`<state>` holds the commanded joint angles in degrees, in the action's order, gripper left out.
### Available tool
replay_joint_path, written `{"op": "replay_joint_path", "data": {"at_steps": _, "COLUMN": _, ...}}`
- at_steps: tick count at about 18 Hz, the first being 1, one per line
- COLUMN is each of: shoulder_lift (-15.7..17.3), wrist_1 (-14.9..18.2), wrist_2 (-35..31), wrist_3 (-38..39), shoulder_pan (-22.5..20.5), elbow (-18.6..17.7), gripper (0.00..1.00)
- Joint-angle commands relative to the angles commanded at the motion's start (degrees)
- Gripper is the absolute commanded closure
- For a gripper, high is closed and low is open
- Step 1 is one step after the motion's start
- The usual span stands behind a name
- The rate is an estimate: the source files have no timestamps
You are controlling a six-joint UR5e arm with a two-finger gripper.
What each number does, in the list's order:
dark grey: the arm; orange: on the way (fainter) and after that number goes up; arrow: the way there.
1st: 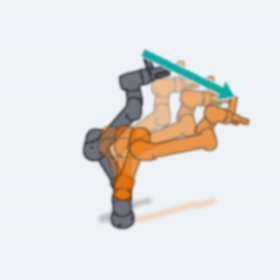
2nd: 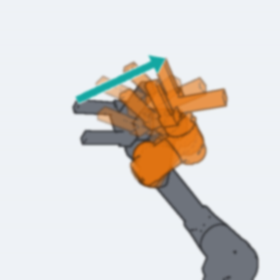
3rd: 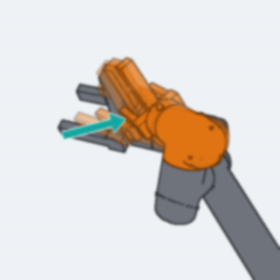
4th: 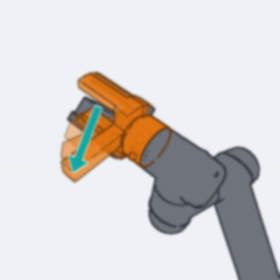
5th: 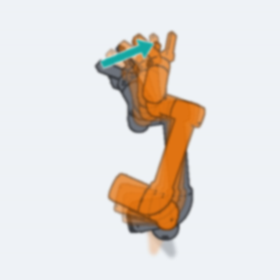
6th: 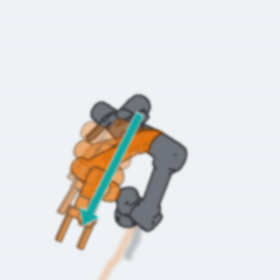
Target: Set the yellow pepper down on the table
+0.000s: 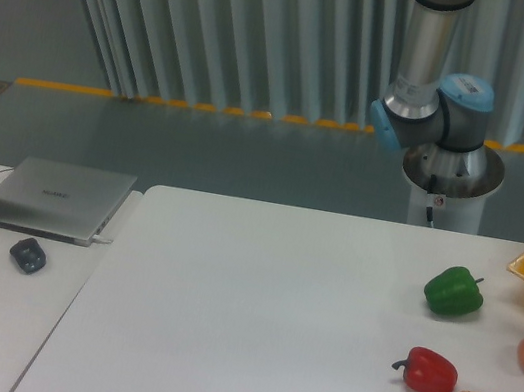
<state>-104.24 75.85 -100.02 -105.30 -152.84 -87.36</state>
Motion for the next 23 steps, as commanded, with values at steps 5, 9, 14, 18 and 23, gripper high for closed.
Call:
{"op": "replay_joint_path", "data": {"at_steps": 5, "shoulder_lift": 1.40, "wrist_1": 0.00, "wrist_2": 0.43, "wrist_3": 1.24, "shoulder_pan": -4.38, "elbow": -0.44, "gripper": 0.00}}
{"op": "replay_joint_path", "data": {"at_steps": 9, "shoulder_lift": 2.02, "wrist_1": -1.31, "wrist_2": 1.58, "wrist_3": 4.81, "shoulder_pan": -7.91, "elbow": -2.19, "gripper": 0.00}}
{"op": "replay_joint_path", "data": {"at_steps": 14, "shoulder_lift": 2.64, "wrist_1": -3.78, "wrist_2": 3.25, "wrist_3": 10.02, "shoulder_pan": -11.06, "elbow": -5.36, "gripper": 0.00}}
{"op": "replay_joint_path", "data": {"at_steps": 18, "shoulder_lift": 3.51, "wrist_1": -3.78, "wrist_2": 7.54, "wrist_3": 13.71, "shoulder_pan": -17.04, "elbow": -7.38, "gripper": 0.00}}
{"op": "replay_joint_path", "data": {"at_steps": 23, "shoulder_lift": 5.36, "wrist_1": -3.69, "wrist_2": 12.99, "wrist_3": 19.15, "shoulder_pan": -22.76, "elbow": -9.05, "gripper": 0.00}}
